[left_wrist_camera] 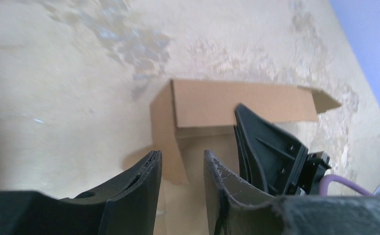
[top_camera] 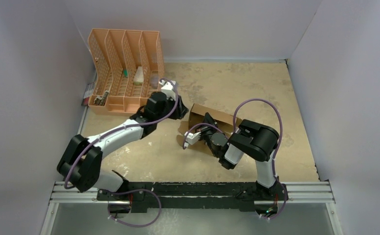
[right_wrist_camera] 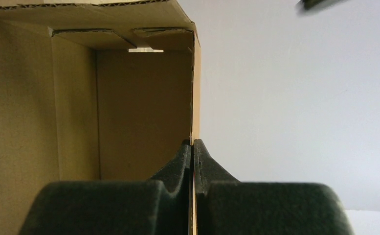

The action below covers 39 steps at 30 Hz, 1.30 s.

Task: Fold the paper box

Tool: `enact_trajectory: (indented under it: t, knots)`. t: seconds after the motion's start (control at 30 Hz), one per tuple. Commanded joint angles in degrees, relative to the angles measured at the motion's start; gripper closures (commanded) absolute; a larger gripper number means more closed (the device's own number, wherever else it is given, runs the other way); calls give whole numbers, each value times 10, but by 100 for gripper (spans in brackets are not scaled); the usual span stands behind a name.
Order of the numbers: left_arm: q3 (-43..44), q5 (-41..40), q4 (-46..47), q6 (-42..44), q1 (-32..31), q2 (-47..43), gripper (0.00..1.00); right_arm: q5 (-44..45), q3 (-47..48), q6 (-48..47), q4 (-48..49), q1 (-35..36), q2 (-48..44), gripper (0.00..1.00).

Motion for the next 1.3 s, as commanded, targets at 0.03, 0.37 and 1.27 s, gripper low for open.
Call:
enact_trajectory:
  t: [0.03,0.37,1.27]
  knots:
    - [17,40,-9,75,73,-61,60,-10,-13,17,72,4,1,100]
    - [64,148,-92,207,81,44,47,-19,-11,32,48,4,-19,100]
    - [-69,111,253,152,36,103,39,-37,-15,46,22,8,-29,100]
